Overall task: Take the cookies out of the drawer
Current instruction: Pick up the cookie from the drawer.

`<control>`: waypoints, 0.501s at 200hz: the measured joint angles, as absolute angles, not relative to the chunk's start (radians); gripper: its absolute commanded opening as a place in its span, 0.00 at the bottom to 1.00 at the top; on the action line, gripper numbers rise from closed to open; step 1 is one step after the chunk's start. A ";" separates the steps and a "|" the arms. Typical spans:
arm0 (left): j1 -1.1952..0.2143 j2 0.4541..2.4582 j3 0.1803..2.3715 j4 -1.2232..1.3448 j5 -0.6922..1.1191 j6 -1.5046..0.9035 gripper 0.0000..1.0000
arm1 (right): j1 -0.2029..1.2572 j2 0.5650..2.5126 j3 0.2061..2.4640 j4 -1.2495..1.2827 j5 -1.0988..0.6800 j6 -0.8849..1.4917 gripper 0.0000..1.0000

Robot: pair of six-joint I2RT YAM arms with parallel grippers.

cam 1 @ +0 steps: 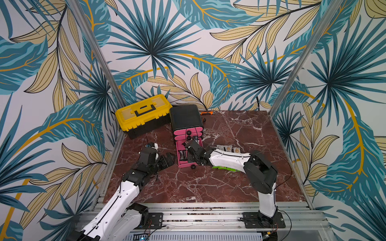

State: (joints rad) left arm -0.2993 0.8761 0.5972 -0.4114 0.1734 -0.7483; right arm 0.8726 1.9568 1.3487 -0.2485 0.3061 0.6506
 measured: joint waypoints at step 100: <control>-0.537 0.952 0.598 -0.407 0.072 -0.822 1.00 | 0.873 1.568 1.013 -0.293 0.307 0.659 0.24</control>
State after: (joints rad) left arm -0.5369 0.9520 0.5983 -0.4068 0.0719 -0.8215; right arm 0.8730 1.5677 1.0134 -0.2928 0.3065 0.6586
